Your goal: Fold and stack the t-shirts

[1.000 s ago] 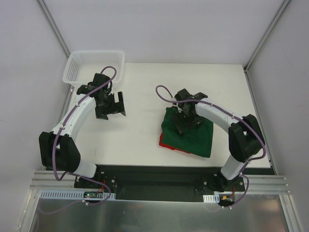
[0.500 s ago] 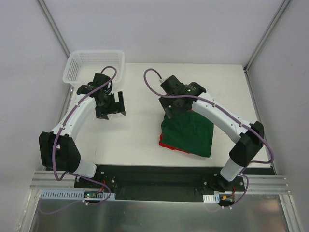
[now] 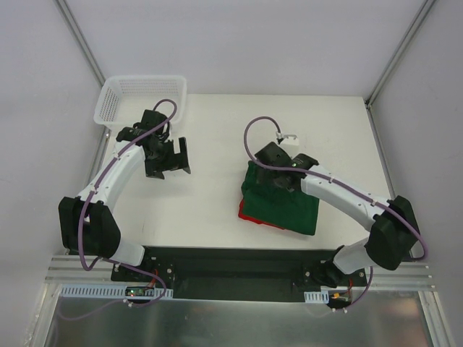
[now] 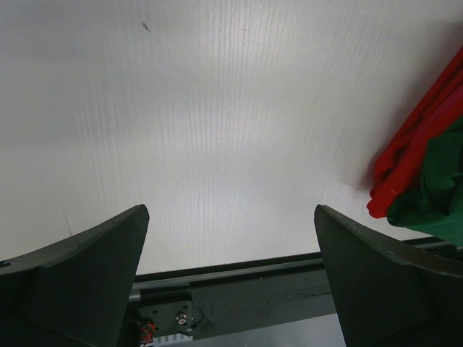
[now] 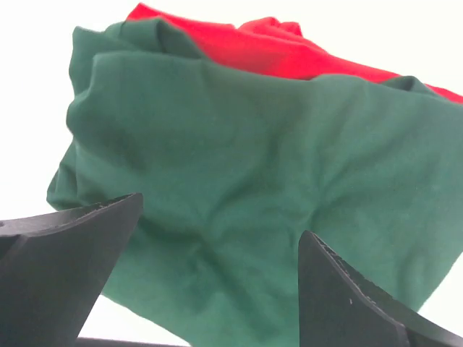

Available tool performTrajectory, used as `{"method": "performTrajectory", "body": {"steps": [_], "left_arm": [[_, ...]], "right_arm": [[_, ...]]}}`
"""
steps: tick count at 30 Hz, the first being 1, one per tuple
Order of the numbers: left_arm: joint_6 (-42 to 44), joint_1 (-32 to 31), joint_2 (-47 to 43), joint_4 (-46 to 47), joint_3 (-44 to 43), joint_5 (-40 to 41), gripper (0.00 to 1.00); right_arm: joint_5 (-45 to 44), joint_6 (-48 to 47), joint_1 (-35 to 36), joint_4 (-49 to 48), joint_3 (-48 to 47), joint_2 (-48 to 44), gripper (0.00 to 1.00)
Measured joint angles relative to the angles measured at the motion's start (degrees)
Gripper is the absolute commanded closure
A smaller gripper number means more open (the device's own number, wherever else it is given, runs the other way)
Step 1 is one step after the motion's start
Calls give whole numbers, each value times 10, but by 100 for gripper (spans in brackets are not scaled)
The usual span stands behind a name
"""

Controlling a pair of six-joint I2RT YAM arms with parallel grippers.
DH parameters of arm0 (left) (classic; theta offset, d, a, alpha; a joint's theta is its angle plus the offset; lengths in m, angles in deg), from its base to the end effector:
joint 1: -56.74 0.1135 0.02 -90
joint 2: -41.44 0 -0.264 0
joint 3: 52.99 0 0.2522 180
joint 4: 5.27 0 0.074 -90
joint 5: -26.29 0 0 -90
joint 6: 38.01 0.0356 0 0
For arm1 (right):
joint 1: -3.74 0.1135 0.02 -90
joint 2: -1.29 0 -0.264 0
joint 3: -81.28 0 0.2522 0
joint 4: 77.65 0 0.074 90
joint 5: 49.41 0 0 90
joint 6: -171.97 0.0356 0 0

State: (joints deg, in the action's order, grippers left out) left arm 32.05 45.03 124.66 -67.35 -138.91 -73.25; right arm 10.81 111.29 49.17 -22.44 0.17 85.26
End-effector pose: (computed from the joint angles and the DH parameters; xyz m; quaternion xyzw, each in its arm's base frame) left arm 0.2890 -0.0659 0.2936 -0.0471 0.9603 -0.1489 0.2313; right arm 0.2229 0.2010 0.2744 -0.0602 0.9299 -0.0350 0.3612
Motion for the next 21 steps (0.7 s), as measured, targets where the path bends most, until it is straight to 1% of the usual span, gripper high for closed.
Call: {"method": "performTrajectory", "body": {"steps": [6,9,15,21], "left_arm": [[0,-13,0,0,0,-4,1],[1,-19,-1,1,2,-4,1],[1,-19,-16,3,19,-4,1],[1,-19,-16,5,21,-4,1]], "right_arm": [[-42,83,4,-67,71,-13,4],[-55,106,10,-73,87,-2,4],[-61,123,24,-83,89,24,4],[-61,132,25,-108,125,33,4]]}}
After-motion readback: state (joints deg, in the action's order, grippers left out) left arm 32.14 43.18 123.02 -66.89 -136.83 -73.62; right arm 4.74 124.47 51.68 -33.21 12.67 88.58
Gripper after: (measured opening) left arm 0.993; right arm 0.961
